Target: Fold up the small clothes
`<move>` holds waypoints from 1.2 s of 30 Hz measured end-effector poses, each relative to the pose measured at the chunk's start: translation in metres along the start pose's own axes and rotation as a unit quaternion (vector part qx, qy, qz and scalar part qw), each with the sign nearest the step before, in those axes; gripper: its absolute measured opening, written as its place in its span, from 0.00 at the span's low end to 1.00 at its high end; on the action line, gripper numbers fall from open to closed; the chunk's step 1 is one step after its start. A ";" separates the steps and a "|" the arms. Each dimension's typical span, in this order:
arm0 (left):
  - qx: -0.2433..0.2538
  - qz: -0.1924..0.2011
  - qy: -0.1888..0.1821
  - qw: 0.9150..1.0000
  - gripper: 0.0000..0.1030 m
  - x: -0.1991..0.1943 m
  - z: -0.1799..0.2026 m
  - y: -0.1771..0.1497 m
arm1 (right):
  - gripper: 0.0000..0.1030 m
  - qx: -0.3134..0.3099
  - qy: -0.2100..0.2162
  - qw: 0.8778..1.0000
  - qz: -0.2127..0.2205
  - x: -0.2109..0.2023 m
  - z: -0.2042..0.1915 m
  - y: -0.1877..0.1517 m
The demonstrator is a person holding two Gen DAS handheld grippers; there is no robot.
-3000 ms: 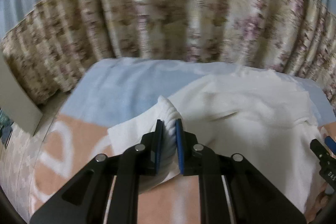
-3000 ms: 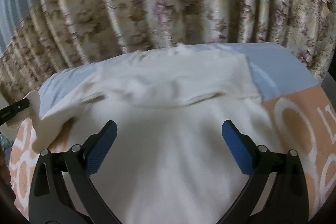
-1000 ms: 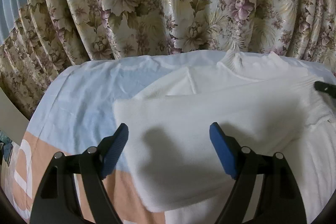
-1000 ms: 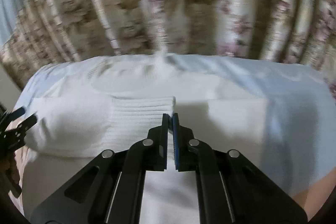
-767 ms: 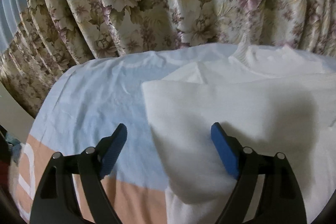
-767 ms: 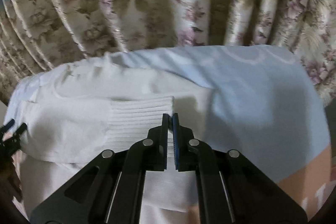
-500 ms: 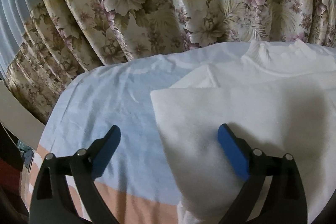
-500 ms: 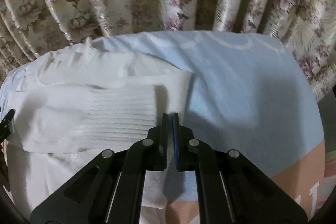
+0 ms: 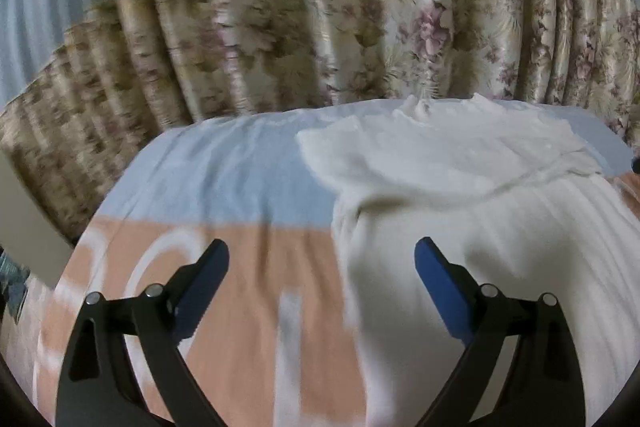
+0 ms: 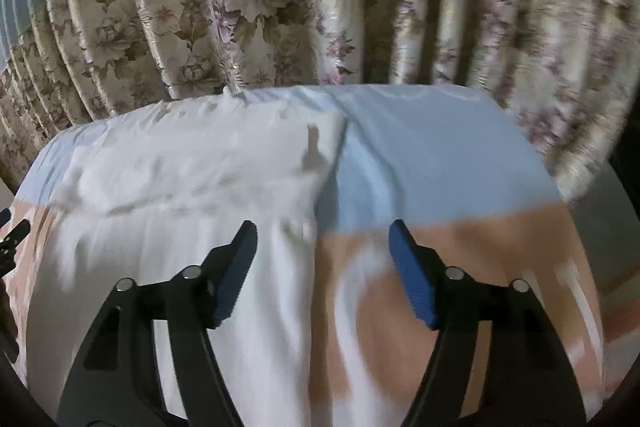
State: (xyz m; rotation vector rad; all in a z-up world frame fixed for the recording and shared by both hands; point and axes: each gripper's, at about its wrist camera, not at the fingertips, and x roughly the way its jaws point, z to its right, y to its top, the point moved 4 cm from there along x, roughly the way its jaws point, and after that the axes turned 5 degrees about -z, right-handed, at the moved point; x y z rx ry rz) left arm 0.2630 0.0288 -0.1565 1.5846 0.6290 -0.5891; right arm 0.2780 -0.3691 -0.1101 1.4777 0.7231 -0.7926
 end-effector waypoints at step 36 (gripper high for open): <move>0.010 -0.131 -0.028 0.991 0.98 -0.090 0.032 -0.161 | 0.44 -0.023 0.027 0.997 -0.069 -0.092 -0.038 -0.213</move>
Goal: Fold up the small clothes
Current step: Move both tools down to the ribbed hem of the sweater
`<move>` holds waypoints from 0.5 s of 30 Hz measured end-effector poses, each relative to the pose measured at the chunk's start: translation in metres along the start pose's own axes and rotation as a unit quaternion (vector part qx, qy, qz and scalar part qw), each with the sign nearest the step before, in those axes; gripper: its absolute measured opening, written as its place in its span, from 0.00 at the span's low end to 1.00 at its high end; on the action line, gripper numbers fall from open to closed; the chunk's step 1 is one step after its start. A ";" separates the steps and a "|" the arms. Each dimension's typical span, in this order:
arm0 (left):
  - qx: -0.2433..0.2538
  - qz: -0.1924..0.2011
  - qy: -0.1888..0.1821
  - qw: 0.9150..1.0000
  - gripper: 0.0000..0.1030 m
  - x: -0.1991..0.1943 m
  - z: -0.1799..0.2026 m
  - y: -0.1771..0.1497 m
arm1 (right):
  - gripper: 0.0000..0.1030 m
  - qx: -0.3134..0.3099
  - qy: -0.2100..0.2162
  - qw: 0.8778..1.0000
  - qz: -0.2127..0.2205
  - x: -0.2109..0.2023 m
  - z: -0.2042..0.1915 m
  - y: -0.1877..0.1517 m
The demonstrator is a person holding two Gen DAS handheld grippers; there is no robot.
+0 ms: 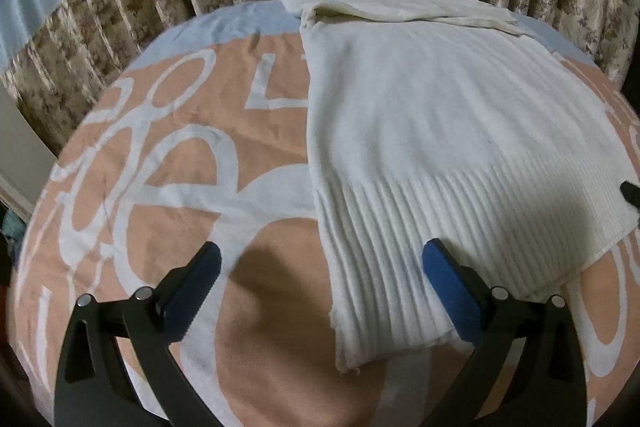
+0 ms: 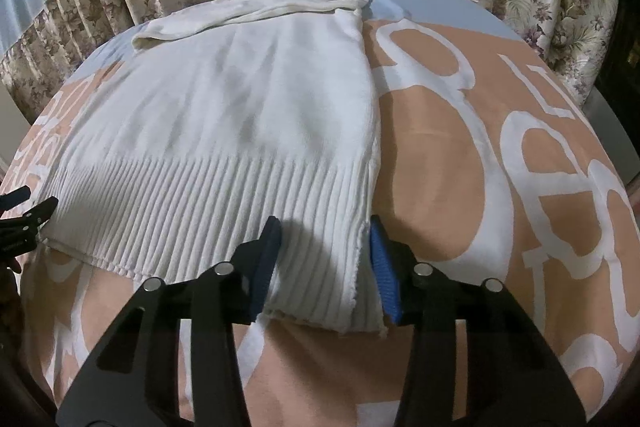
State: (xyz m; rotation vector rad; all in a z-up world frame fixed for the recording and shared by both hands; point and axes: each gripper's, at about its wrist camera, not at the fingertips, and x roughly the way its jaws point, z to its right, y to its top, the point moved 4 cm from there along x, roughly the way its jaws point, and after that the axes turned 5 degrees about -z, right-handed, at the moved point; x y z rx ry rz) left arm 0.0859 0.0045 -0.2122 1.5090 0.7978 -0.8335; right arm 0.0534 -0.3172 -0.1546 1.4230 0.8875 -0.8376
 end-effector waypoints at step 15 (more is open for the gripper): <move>-0.019 -0.008 -0.016 1.000 0.99 0.001 -0.004 -0.001 | 0.45 0.004 -0.005 1.000 0.006 0.001 -0.003 -0.002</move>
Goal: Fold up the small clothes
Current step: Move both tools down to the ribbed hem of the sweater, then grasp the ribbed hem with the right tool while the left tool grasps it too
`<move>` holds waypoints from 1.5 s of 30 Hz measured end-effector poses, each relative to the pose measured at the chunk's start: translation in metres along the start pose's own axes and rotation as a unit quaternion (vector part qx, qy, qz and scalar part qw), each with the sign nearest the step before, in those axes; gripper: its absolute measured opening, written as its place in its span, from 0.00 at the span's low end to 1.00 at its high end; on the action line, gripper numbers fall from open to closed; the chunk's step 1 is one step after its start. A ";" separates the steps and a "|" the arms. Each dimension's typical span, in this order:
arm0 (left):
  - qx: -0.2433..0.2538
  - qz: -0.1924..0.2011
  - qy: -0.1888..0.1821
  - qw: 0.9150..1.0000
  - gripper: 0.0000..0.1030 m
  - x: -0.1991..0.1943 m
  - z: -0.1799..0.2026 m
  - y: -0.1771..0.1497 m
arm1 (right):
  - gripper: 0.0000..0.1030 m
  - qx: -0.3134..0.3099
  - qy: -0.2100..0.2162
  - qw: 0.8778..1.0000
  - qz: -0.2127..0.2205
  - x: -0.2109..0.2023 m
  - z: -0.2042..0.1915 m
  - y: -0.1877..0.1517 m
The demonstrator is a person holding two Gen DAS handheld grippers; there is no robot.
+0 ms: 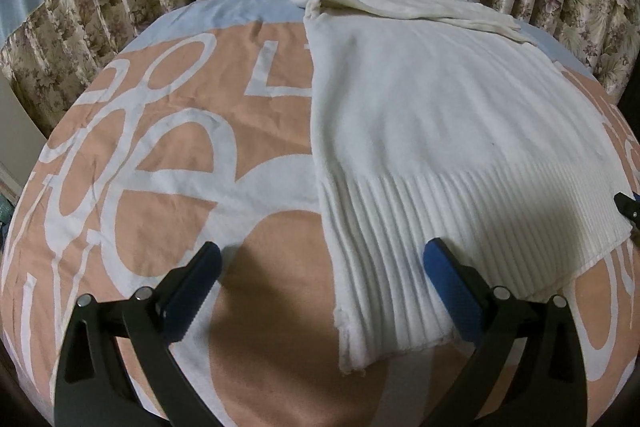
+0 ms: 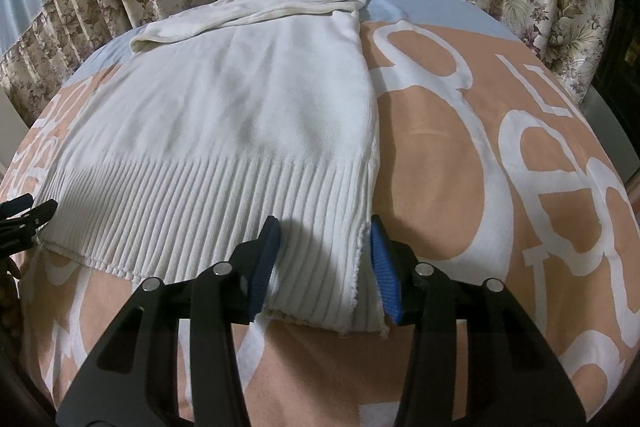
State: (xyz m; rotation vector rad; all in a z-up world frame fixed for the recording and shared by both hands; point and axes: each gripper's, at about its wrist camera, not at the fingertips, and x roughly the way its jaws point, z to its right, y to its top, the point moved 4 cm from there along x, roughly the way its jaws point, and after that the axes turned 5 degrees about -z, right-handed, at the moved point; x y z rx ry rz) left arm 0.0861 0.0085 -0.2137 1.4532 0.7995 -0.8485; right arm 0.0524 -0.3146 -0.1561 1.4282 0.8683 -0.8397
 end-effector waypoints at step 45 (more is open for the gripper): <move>-0.021 0.015 -0.108 0.994 0.10 -0.015 0.017 0.000 | 0.10 0.003 0.022 1.000 0.004 -0.002 -0.010 0.002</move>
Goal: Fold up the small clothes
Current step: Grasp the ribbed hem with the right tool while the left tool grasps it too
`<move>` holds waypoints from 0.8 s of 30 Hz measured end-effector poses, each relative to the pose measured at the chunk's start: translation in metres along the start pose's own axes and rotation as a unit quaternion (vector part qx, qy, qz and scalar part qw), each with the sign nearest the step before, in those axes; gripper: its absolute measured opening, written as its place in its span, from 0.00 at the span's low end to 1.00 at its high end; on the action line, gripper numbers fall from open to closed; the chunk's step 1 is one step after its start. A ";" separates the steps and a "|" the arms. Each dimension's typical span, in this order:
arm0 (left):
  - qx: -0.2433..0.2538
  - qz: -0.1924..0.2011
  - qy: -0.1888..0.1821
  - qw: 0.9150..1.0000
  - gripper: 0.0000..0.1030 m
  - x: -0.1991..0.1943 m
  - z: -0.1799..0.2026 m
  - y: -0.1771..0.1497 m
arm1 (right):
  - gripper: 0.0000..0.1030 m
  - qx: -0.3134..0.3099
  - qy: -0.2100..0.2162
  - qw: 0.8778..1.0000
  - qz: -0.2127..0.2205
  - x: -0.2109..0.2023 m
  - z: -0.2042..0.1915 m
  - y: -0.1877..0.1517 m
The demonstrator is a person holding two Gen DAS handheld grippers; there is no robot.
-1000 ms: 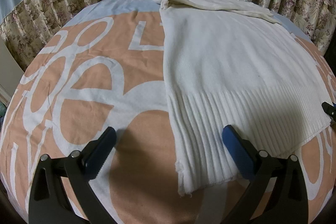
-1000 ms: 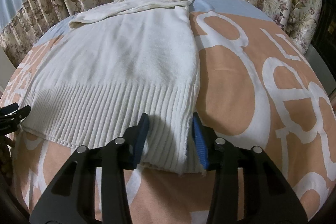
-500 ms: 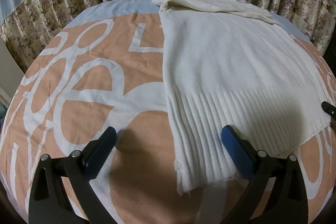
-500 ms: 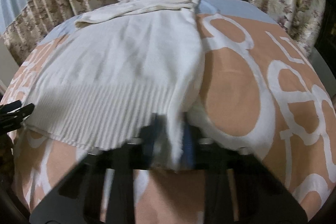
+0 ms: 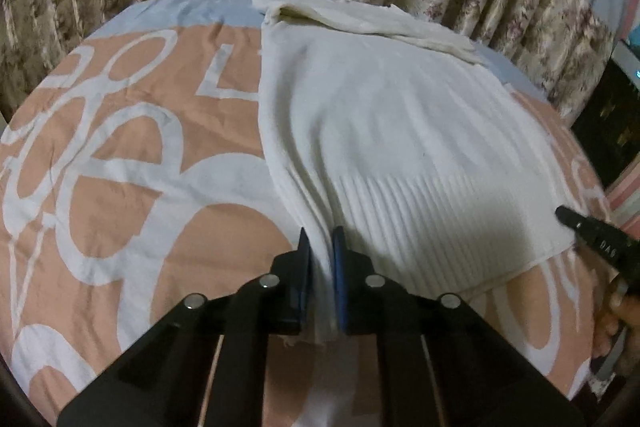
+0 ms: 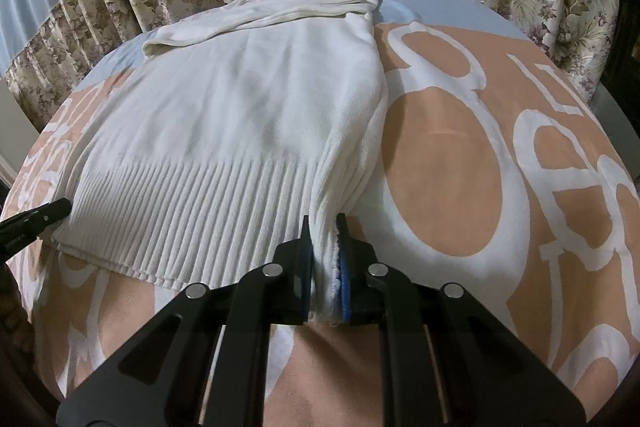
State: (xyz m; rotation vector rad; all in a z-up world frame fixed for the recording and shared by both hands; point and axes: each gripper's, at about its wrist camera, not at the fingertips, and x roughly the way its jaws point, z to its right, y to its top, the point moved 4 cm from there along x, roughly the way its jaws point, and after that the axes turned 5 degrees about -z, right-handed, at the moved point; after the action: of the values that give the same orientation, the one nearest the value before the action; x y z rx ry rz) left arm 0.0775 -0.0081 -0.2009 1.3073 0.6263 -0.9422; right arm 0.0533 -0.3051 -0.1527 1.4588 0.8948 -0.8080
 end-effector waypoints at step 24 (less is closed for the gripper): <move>0.021 0.023 0.009 0.999 0.09 -0.043 -0.013 -0.004 | 0.09 -0.011 0.045 0.999 0.009 -0.040 -0.017 -0.003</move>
State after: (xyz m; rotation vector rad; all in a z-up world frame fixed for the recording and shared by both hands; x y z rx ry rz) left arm 0.0541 0.0137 -0.1697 1.3632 0.5897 -0.9111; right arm 0.0319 -0.2913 -0.1180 1.4906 0.9546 -0.7216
